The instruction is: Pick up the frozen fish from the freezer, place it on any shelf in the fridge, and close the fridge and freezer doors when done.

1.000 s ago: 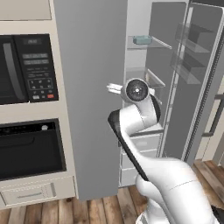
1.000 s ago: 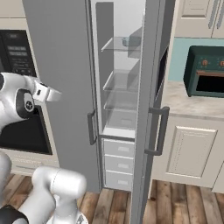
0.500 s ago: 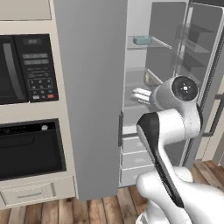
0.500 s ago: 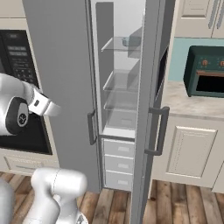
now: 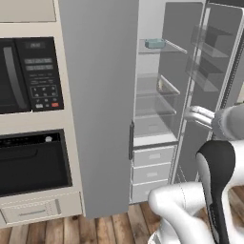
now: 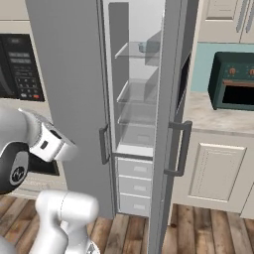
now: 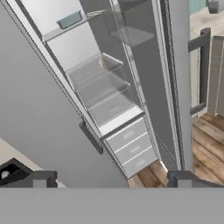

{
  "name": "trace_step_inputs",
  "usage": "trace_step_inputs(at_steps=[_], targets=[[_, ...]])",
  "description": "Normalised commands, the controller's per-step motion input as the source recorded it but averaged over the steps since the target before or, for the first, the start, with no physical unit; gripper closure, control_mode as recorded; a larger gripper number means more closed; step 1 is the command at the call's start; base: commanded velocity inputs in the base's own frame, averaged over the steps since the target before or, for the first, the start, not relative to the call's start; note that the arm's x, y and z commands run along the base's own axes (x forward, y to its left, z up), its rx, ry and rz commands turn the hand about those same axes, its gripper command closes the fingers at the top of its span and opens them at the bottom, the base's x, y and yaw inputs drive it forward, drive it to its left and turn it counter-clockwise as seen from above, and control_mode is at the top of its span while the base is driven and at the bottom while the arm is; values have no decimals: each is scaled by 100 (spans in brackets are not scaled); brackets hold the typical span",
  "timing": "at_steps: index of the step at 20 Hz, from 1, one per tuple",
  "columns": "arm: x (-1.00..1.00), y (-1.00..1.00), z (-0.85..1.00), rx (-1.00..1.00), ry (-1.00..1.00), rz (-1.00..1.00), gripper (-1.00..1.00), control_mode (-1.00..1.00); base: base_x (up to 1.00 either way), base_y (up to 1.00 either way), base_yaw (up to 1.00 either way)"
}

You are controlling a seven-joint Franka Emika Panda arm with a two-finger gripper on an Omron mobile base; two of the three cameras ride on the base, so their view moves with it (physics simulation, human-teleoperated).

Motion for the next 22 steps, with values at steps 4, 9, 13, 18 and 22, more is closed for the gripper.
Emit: trace_step_inputs(at_steps=[4, 9, 13, 18, 22], targets=[[-93, -91, 25, 3, -11, -6, -100, -100, 0, 0, 0], [-64, -100, 26, 6, -4, -1, -100, -100, 0, 0, 0], [-15, -100, 5, 5, -1, 0, -100, -100, 0, 0, 0], [13, -100, 0, 2, 0, 0, -100, -100, 0, 0, 0], [43, -95, -2, 0, 0, 0, -100, -100, 0, 0, 0]])
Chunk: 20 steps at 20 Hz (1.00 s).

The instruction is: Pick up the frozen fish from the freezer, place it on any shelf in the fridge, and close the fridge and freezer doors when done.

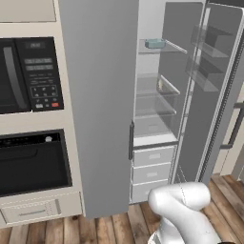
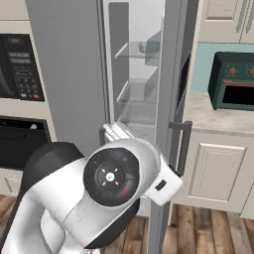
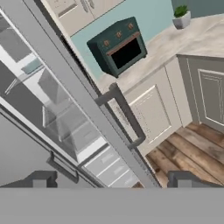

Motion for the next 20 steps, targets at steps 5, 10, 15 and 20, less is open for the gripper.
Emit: trace_step_inputs(at_steps=[5, 10, 15, 20], targets=[[86, -73, -29, 0, -1, 0, -100, -100, 0, 0, 0], [71, -46, -27, 4, 0, 0, -100, -100, 0, 0, 0], [83, 0, -28, 11, 0, 0, -100, -100, 0, 0, 0], [86, -11, -25, 18, -1, 0, -100, -100, 0, 0, 0]])
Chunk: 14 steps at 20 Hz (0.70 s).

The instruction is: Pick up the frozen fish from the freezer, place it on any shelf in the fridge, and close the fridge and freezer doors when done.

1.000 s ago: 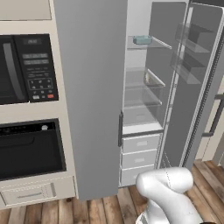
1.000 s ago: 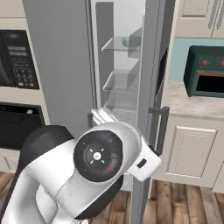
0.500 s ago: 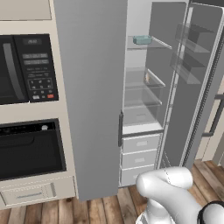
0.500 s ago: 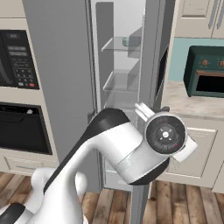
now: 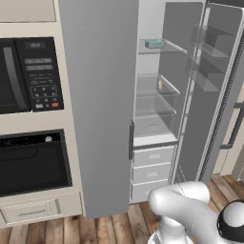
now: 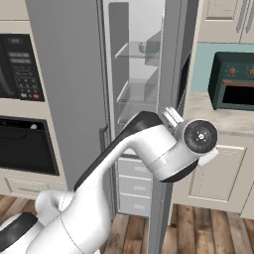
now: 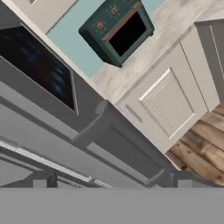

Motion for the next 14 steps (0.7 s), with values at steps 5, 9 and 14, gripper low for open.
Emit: trace_step_inputs(at_steps=[5, 9, 14], targets=[[66, -33, -15, 19, -1, 2, -100, -100, 0, 0, 0], [61, -11, -2, 14, -2, 7, -100, -100, 0, 0, 0], [55, 21, -7, 10, -6, 24, -100, -100, 0, 0, 0]])
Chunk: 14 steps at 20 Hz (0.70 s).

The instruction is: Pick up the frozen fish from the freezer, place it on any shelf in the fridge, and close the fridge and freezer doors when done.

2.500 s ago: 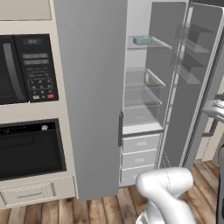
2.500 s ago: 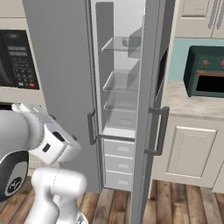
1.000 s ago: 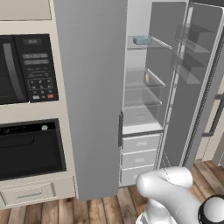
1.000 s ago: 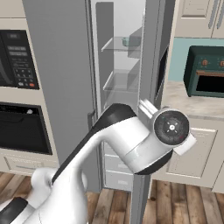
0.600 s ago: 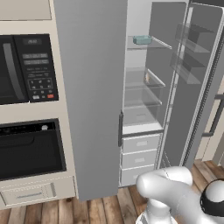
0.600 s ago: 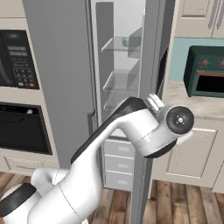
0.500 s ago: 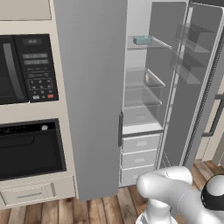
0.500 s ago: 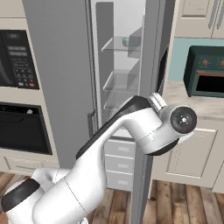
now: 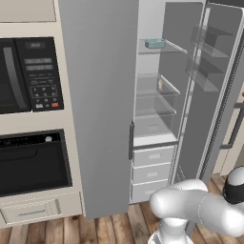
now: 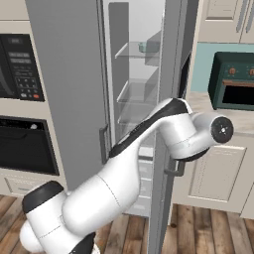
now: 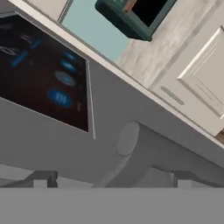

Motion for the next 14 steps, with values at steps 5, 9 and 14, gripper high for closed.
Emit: trace_step_inputs(at_steps=[5, 9, 14], targets=[[78, 78, -1, 8, -4, 37, -100, -100, 0, 0, 0], [96, 88, 0, 8, 0, 44, -100, -100, 0, 0, 0], [93, 97, 0, 6, -1, 39, -100, -100, 0, 0, 0]])
